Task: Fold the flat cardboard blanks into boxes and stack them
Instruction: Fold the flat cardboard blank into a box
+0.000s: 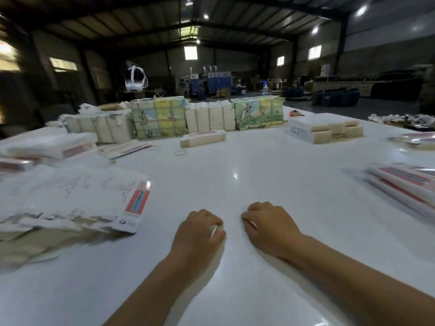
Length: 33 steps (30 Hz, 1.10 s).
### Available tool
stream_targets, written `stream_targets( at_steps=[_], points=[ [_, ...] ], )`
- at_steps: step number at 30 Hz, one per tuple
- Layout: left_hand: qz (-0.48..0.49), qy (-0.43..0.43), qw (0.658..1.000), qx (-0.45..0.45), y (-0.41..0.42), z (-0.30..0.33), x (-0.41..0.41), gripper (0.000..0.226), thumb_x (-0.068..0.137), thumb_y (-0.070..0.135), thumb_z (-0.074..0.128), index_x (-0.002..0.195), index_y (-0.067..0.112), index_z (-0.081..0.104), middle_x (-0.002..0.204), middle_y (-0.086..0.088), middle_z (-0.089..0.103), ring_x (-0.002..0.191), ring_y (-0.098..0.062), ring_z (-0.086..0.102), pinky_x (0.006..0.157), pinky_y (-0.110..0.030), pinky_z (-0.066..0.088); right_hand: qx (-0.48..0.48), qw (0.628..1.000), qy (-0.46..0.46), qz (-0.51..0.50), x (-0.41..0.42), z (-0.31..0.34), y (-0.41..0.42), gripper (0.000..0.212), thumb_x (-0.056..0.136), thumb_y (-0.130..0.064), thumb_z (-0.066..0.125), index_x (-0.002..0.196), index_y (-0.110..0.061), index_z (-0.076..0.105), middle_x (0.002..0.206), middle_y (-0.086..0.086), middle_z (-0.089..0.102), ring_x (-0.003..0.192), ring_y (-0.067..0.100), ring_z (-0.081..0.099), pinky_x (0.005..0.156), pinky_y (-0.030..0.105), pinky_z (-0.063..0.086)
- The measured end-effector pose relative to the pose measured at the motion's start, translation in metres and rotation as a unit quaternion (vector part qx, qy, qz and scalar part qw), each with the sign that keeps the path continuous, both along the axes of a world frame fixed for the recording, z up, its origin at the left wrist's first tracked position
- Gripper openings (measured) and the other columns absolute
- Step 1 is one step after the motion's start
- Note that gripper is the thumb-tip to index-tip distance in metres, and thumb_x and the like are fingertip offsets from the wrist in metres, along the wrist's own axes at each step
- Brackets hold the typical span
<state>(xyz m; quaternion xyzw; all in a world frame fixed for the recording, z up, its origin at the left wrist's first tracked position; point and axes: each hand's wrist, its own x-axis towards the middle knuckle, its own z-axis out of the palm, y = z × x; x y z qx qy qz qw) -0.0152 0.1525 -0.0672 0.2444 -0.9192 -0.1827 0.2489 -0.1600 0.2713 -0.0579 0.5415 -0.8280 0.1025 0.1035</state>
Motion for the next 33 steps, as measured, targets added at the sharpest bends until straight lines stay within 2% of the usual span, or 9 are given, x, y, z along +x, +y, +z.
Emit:
stream_targets(
  at_steps=[7, 11, 13, 16, 22, 26, 28, 31, 33],
  points=[
    [0.081, 0.031, 0.975, 0.207, -0.048, 0.044, -0.001, 0.017, 0.084, 0.025, 0.063, 0.098, 0.019, 0.07, 0.095, 0.006, 0.067, 0.093, -0.014, 0.061, 0.087, -0.028, 0.048, -0.052, 0.998, -0.037, 0.009, -0.005, -0.015, -0.002, 0.03, 0.097, -0.032, 0.04, 0.115, -0.027, 0.064, 0.126, -0.013, 0.055, 0.116, 0.015, 0.048, 0.092, 0.026, 0.037],
    [0.317, -0.156, 0.935, 0.033, -0.119, 0.067, 0.021, 0.071, 0.075, 0.059, 0.062, 0.127, 0.014, 0.047, 0.13, -0.01, 0.045, 0.121, -0.028, 0.04, 0.095, -0.04, 0.037, -0.058, 0.997, -0.04, 0.007, -0.005, -0.015, -0.003, 0.029, 0.096, -0.031, 0.042, 0.117, -0.03, 0.063, 0.127, -0.015, 0.053, 0.117, 0.012, 0.046, 0.093, 0.025, 0.035],
    [0.379, -0.258, 0.889, -0.006, -0.141, 0.064, 0.038, 0.098, 0.062, 0.078, 0.061, 0.132, 0.013, 0.037, 0.132, -0.013, 0.036, 0.123, -0.03, 0.033, 0.092, -0.042, 0.033, -0.058, 0.997, -0.043, 0.013, -0.005, -0.015, -0.004, 0.03, 0.096, -0.03, 0.042, 0.12, -0.031, 0.061, 0.127, -0.015, 0.053, 0.117, 0.011, 0.045, 0.094, 0.025, 0.035],
    [0.407, -0.314, 0.857, -0.024, -0.158, 0.053, 0.054, 0.108, 0.053, 0.084, 0.061, 0.131, 0.013, 0.036, 0.127, -0.012, 0.035, 0.119, -0.029, 0.033, 0.087, -0.042, 0.033, -0.062, 0.997, -0.042, 0.015, -0.004, -0.013, -0.004, 0.031, 0.097, -0.03, 0.042, 0.121, -0.03, 0.061, 0.126, -0.015, 0.053, 0.116, 0.011, 0.046, 0.093, 0.024, 0.034],
    [0.437, -0.21, 0.872, 0.062, -0.175, 0.059, 0.062, 0.091, 0.061, 0.058, 0.079, 0.125, 0.009, 0.038, 0.126, -0.016, 0.042, 0.119, -0.032, 0.041, 0.091, -0.043, 0.039, -0.058, 0.997, -0.048, 0.015, -0.003, -0.012, -0.003, 0.031, 0.097, -0.03, 0.041, 0.122, -0.031, 0.06, 0.126, -0.016, 0.052, 0.115, 0.01, 0.046, 0.092, 0.024, 0.033],
    [0.457, -0.195, 0.858, -0.129, -0.163, 0.056, 0.056, 0.052, 0.079, 0.041, 0.067, 0.118, 0.014, 0.045, 0.115, -0.012, 0.051, 0.107, -0.027, 0.049, 0.085, -0.04, 0.039, -0.068, 0.996, -0.051, 0.016, -0.002, -0.012, -0.003, 0.029, 0.096, -0.028, 0.043, 0.118, -0.028, 0.062, 0.123, -0.013, 0.054, 0.112, 0.013, 0.047, 0.089, 0.025, 0.033],
    [0.416, -0.139, 0.881, -0.176, -0.153, 0.062, 0.05, 0.025, 0.087, 0.029, 0.057, 0.108, 0.017, 0.05, 0.099, -0.007, 0.06, 0.087, -0.023, 0.056, 0.076, -0.036, 0.039, -0.059, 0.997, -0.049, 0.014, -0.002, -0.012, -0.003, 0.029, 0.096, -0.028, 0.043, 0.118, -0.028, 0.062, 0.124, -0.013, 0.054, 0.113, 0.013, 0.047, 0.089, 0.025, 0.033],
    [0.279, -0.04, 0.958, -0.051, -0.131, 0.072, 0.038, 0.012, 0.092, 0.017, 0.051, 0.102, 0.022, 0.053, 0.092, -0.001, 0.066, 0.071, -0.019, 0.061, 0.061, -0.029, 0.046, -0.066, 0.995, -0.073, 0.003, -0.004, -0.011, -0.005, 0.032, 0.097, -0.03, 0.044, 0.126, -0.028, 0.057, 0.13, -0.011, 0.052, 0.116, 0.012, 0.047, 0.091, 0.023, 0.034],
    [0.156, 0.02, 0.984, 0.082, -0.106, 0.078, 0.028, 0.008, 0.09, 0.015, 0.056, 0.094, 0.021, 0.058, 0.09, 0.0, 0.068, 0.068, -0.016, 0.064, 0.054, -0.026, 0.046, -0.18, 0.962, -0.206, -0.018, -0.004, -0.003, -0.005, 0.04, 0.095, -0.029, 0.052, 0.135, -0.025, 0.049, 0.127, -0.007, 0.053, 0.107, 0.012, 0.053, 0.088, 0.023, 0.039]
  ],
)
